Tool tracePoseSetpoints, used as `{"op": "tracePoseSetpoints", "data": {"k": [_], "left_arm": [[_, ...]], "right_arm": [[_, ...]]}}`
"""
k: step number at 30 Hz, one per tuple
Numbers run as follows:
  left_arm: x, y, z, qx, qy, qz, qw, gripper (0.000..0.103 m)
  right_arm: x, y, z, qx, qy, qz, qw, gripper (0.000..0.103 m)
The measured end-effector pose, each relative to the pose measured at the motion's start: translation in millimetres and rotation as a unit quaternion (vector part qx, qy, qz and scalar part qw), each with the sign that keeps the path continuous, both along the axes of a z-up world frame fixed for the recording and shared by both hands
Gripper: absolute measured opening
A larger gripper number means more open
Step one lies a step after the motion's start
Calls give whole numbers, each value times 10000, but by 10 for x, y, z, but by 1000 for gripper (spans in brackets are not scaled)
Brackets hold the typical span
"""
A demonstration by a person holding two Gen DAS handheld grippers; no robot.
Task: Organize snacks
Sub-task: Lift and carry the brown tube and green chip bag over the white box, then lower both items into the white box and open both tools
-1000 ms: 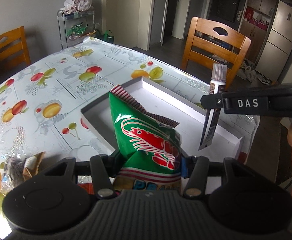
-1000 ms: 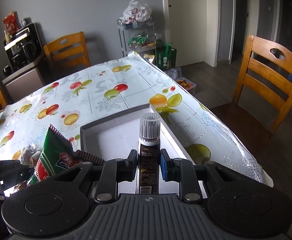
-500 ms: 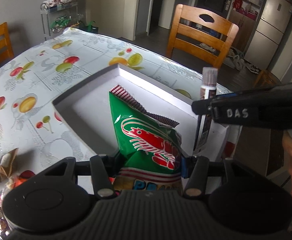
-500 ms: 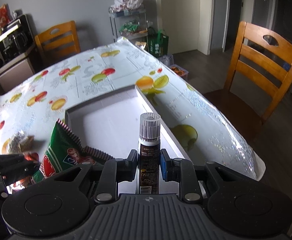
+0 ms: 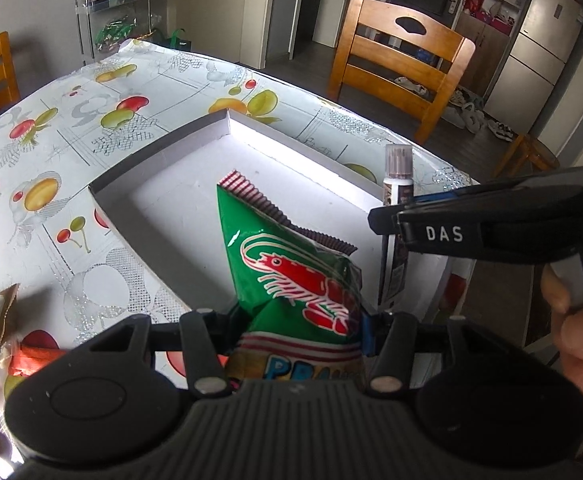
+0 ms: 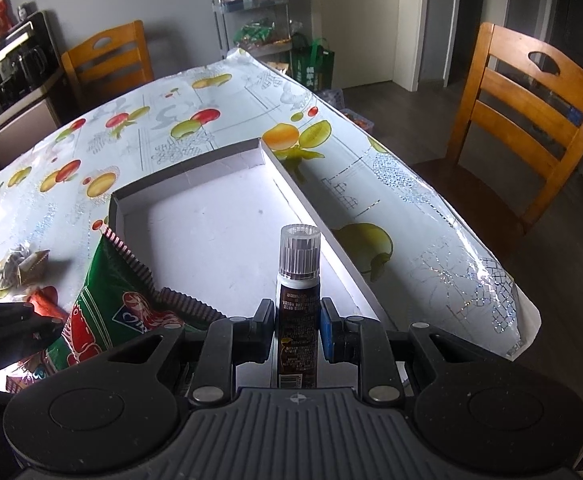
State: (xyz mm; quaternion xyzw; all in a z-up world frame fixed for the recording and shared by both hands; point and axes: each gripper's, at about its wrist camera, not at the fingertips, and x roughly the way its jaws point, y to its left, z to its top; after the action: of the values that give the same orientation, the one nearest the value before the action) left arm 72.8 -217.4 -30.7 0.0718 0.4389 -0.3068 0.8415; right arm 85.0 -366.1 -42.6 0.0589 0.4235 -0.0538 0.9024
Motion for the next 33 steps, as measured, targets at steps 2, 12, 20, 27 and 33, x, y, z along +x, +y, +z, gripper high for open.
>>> {"op": "tracePoseSetpoints", "data": {"k": [2,12,20,27,33], "left_arm": [[15,-6,0,-48,15,4,10000,52],[83,-137,-8,-151,90,-68,9998,52],[104,-189,-47,-175,138,-145,9996,52],[122,-188,-68,-177,182,-147,9996,52],[131,-197,-91,-188,265,-155,9994,52]], "right_arm": [[20,-1,-6,1,14,21,10000,25],[101,-51,-21,-89,122,74,9999,25],[133,-91,-87,-132,257,81,9996,25],[174,-95,-100,-120,304,101,9994,25],[204,-92,-129,-140,362,155,9991,25]]}}
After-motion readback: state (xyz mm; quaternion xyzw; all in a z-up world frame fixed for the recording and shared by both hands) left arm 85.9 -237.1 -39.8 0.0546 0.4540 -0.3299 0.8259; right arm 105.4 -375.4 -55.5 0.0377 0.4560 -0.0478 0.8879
